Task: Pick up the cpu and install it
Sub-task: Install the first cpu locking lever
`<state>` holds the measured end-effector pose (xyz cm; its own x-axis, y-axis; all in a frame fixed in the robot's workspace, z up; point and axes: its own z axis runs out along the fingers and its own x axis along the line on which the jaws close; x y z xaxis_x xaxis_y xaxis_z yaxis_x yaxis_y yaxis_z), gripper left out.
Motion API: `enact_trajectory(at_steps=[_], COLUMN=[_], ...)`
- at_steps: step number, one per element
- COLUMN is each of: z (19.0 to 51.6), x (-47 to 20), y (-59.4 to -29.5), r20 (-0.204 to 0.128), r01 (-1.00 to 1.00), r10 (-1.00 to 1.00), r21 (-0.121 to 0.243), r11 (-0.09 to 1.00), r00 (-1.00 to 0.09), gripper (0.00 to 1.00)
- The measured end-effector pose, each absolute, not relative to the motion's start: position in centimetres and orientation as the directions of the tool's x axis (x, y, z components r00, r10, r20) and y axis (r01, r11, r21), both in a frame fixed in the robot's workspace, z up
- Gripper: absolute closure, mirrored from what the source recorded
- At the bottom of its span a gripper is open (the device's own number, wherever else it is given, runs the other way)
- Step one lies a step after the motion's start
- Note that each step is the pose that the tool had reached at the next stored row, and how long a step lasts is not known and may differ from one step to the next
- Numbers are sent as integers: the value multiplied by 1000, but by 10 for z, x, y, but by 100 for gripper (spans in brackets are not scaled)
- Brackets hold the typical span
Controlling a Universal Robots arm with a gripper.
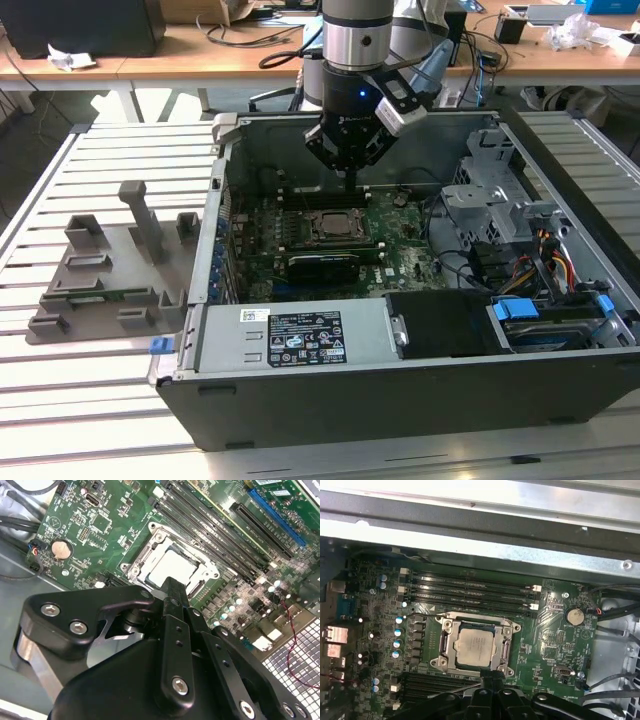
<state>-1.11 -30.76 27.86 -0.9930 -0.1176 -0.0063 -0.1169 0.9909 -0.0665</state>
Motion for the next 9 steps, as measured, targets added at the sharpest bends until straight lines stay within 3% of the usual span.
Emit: enact_trajectory(at_steps=[9], z=[279], x=[-26], y=[-308], r20=[-7], r01=[-117], r10=[-118], r21=[-67], r11=[991], r00=[-993], gripper=[89])
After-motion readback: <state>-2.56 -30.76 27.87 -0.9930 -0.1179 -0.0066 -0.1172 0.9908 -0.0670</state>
